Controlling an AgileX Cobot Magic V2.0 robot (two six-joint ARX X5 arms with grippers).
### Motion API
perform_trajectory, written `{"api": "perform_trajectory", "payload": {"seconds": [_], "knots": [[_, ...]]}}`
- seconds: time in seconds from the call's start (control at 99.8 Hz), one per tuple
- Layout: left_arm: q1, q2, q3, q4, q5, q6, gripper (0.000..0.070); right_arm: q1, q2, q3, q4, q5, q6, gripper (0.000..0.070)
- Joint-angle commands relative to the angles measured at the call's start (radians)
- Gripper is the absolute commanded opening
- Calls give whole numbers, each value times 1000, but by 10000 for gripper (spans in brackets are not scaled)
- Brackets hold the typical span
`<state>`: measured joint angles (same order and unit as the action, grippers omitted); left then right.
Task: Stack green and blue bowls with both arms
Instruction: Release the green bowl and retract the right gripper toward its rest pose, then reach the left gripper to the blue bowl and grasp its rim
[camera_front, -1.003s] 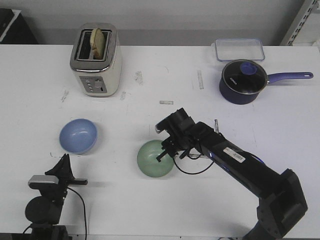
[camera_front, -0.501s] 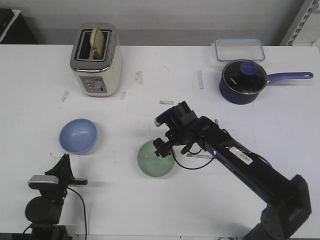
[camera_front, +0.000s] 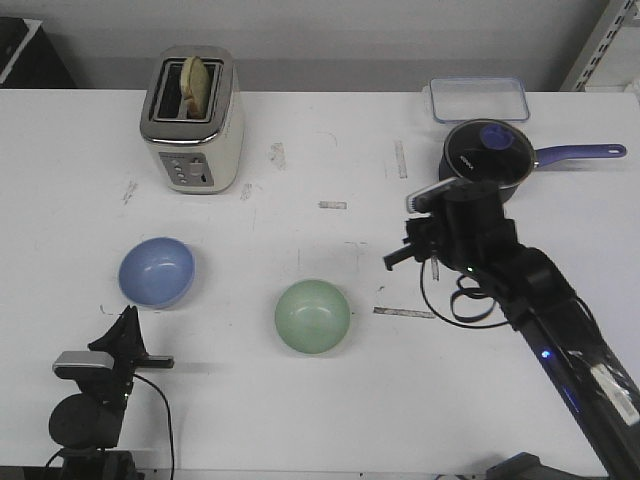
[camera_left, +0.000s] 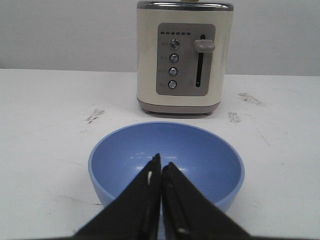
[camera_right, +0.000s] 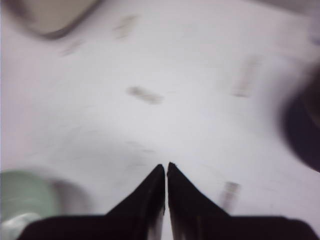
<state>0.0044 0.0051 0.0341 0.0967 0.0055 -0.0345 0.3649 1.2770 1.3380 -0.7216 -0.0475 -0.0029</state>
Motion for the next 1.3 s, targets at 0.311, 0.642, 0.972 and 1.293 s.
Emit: {"api": "perform_trajectory", "payload": {"seconds": [0.311, 0.642, 0.972, 1.293], "knots": [[1, -2, -21, 16, 2, -14, 1, -199, -480, -587, 295, 33, 6, 0], [1, 2, 50, 114, 2, -15, 1, -223, -676, -761, 358, 32, 6, 0], [1, 224, 508, -155, 2, 34, 106, -223, -673, -761, 393, 32, 6, 0], [2, 594, 916, -420, 2, 62, 492, -223, -673, -761, 393, 32, 6, 0]]}}
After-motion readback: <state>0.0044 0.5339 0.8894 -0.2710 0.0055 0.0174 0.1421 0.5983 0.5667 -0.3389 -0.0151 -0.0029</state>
